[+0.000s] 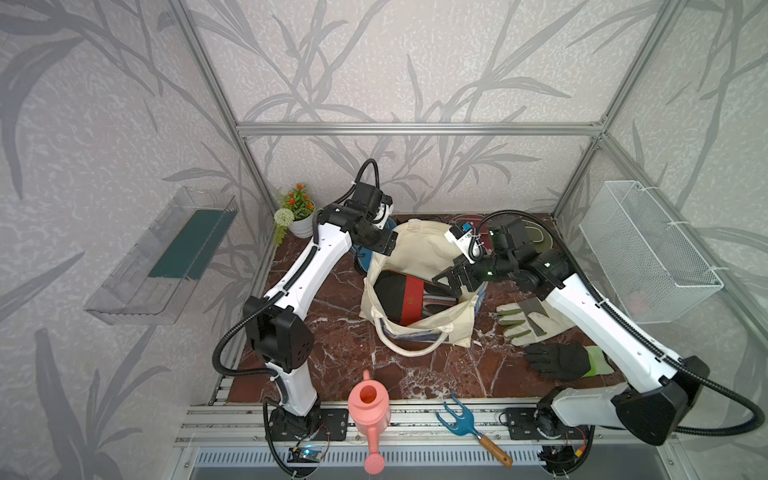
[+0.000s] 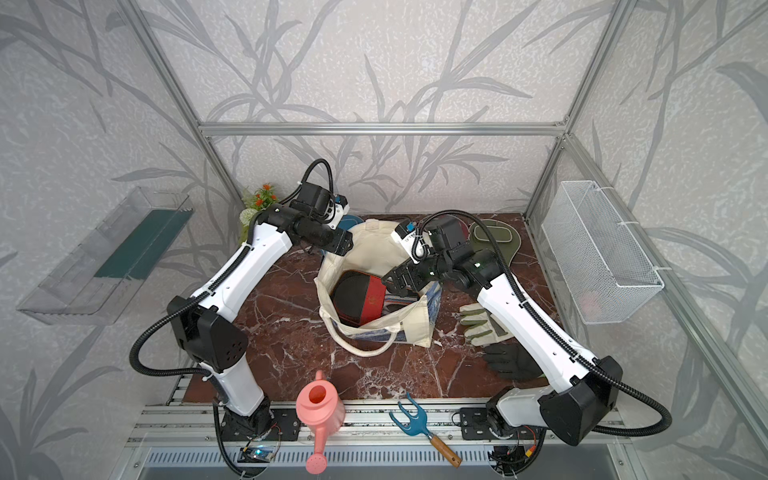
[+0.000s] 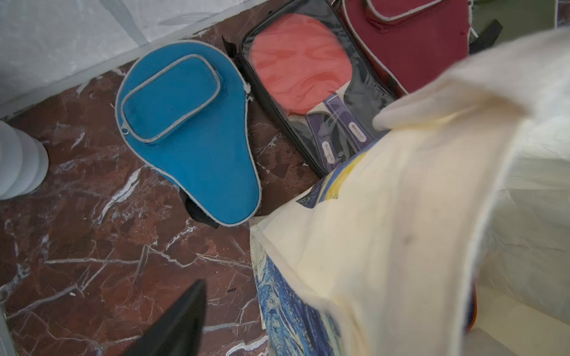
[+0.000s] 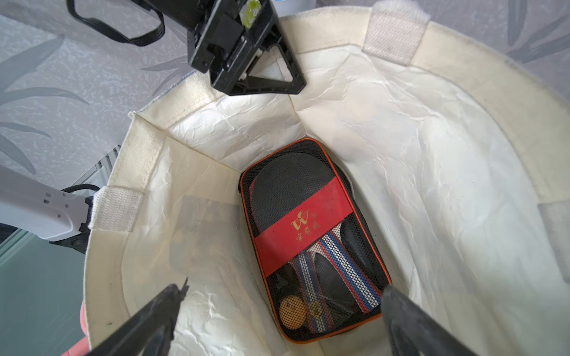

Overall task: Remove the ping pong set from the canvas bag
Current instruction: Adjust the canvas bag at the center of the board, then pick up the ping pong set from the canvas bag.

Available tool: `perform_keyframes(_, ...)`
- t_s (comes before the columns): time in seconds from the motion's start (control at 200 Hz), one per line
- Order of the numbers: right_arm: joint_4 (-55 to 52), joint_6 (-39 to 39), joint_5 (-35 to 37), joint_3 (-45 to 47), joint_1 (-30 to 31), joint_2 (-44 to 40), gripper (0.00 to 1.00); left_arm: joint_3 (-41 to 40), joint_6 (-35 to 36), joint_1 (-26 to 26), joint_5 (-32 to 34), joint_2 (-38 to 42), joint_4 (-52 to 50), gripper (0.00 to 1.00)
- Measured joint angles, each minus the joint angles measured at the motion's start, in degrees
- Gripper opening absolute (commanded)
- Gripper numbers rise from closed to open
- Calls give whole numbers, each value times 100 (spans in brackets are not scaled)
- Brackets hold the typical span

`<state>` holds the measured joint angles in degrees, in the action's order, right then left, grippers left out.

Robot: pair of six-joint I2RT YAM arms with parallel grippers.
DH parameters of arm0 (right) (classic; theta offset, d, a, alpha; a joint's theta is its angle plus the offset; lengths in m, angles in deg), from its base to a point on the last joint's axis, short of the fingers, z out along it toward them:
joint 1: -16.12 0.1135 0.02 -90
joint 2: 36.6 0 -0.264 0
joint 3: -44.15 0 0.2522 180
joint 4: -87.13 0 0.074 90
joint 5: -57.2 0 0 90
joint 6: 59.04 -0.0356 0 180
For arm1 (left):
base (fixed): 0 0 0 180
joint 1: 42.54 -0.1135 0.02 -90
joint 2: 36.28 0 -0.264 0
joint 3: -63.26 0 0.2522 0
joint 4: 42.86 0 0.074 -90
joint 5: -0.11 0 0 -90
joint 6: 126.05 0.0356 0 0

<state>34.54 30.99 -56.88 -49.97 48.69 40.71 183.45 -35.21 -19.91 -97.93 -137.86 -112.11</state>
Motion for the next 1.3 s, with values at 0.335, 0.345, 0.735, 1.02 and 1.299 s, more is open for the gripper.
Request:
perform_keyframes(0.335, -87, 551, 498, -155, 697, 184, 99, -918, -195, 31, -763, 824, 688, 0)
perform_keyframes(0.345, -87, 577, 516, -155, 745, 197, 99, -962, -199, 31, -787, 868, 713, 0)
perform_keyframes(0.735, 199, 673, 1832, 415, 1357, 1257, 99, -2229, -459, 33, -1296, 2111, 1648, 0)
perform_keyframes(1.02, 459, 577, 2280, 597, 962, 1698, 99, -2618, -490, 28, -1497, 2243, 2055, 0)
perform_keyframes(1.299, 1005, 595, 1672, 588, 455, 2144, 99, -2638, -417, 26, -1878, 2122, 2181, 0)
